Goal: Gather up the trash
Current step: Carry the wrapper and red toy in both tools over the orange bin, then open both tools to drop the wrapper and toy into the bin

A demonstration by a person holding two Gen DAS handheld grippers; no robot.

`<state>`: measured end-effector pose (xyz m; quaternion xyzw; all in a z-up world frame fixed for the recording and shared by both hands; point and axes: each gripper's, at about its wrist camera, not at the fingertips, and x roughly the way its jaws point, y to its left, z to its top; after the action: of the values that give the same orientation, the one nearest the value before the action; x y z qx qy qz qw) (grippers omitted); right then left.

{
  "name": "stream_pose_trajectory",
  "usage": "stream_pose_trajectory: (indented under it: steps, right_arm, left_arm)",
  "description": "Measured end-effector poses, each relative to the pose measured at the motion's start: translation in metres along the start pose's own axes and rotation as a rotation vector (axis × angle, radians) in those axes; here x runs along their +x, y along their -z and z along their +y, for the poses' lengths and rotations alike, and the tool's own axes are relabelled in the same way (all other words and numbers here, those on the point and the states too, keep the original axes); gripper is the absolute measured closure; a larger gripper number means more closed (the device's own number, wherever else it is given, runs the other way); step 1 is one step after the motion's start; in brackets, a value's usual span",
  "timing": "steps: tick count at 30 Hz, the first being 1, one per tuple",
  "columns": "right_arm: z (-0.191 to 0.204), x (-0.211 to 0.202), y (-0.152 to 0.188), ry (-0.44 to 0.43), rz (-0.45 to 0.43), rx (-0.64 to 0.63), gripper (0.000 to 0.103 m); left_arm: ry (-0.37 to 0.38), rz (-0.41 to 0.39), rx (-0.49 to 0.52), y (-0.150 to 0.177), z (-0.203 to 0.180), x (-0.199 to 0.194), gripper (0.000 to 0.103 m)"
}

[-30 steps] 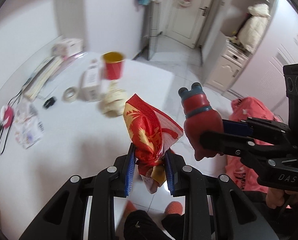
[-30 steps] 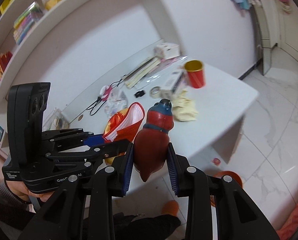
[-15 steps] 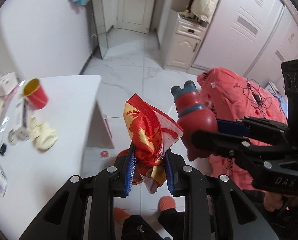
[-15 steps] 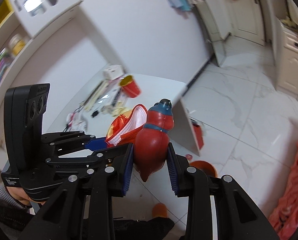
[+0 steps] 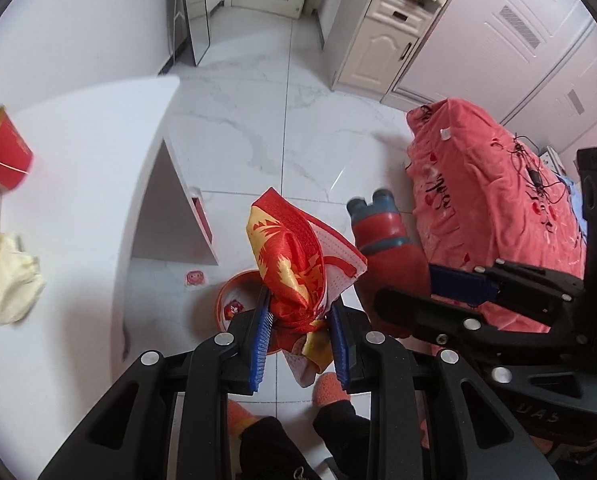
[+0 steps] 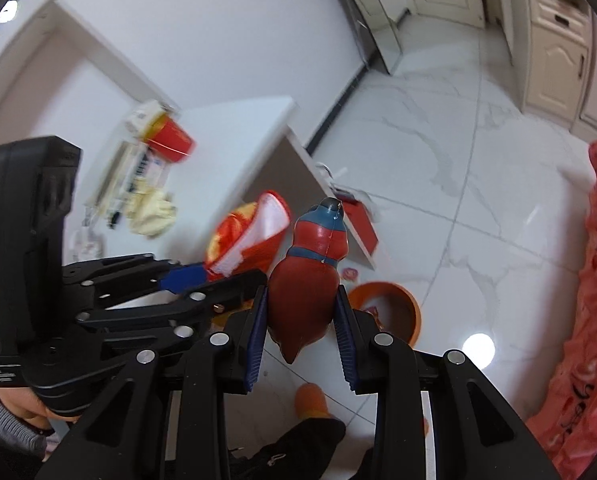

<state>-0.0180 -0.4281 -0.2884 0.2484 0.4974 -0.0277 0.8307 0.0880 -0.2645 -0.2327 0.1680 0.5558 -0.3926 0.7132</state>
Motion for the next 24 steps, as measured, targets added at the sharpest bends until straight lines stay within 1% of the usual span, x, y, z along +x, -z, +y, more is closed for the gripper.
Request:
stream_pose_trajectory:
  steps: [2,7,15,21,24]
  right_arm:
    - [-0.008,0.02,0.0,0.011,0.024,0.029,0.071]
    - [-0.024,0.065,0.007,0.04,0.088,0.055,0.071]
    - [-0.052,0.13,0.018,0.055,0.156,0.104,0.071]
    - [-0.064,0.162,0.019,0.069,0.185,0.105,0.069]
    - [-0.065,0.17,0.016,0.084,0.19,0.099,0.065]
  left_arm:
    - [-0.004,0.025,-0.006,-0.002,0.004,0.013,0.075]
    - [0.014,0.088,-0.032,0.0,0.019,0.051,0.075]
    - [0.024,0.168,-0.047,0.009,0.034,0.102,0.075]
    - [0.024,0.203,-0.062,0.011,0.041,0.126,0.075]
    - [0.021,0.21,-0.062,0.011,0.042,0.133,0.072]
